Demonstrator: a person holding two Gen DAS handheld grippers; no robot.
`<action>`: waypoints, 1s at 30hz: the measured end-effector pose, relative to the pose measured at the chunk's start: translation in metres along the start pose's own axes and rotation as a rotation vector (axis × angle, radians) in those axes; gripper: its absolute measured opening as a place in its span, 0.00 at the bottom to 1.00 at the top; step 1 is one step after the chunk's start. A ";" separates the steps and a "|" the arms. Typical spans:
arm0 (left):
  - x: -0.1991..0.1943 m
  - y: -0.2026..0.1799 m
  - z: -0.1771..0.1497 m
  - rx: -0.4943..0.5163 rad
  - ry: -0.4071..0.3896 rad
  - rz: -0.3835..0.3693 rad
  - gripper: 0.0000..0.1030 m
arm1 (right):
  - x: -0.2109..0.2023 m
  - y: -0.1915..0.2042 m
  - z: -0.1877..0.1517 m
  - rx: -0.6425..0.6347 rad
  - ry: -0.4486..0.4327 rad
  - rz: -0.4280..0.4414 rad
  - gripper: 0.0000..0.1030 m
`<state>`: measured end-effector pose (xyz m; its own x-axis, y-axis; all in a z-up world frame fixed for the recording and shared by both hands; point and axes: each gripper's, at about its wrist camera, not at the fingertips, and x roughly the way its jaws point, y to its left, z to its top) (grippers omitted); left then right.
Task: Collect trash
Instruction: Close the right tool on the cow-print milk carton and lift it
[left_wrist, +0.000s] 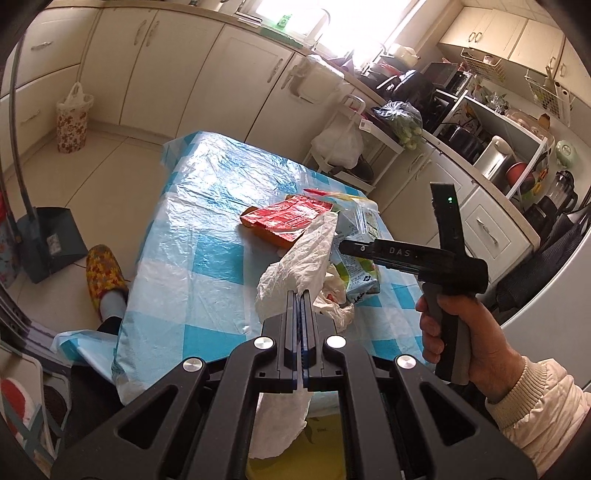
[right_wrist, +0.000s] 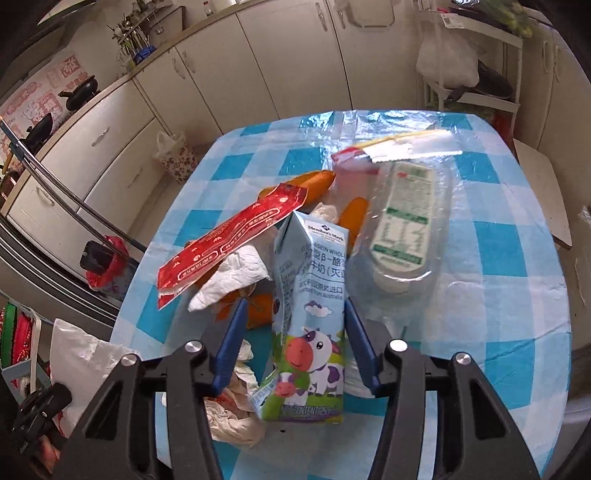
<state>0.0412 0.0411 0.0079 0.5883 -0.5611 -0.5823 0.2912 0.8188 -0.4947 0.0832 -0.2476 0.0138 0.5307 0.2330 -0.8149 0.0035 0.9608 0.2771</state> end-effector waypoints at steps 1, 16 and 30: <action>0.000 0.001 -0.001 -0.003 0.000 0.000 0.02 | 0.002 0.002 -0.002 -0.006 0.001 -0.002 0.35; -0.015 -0.021 -0.004 0.022 -0.041 0.031 0.02 | -0.081 -0.018 -0.033 0.036 -0.237 0.016 0.30; -0.039 -0.077 -0.013 0.145 -0.077 0.113 0.02 | -0.113 -0.064 -0.105 0.207 -0.311 0.112 0.28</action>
<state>-0.0143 -0.0019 0.0605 0.6780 -0.4579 -0.5750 0.3224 0.8883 -0.3272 -0.0665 -0.3196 0.0348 0.7688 0.2476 -0.5896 0.0854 0.8740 0.4784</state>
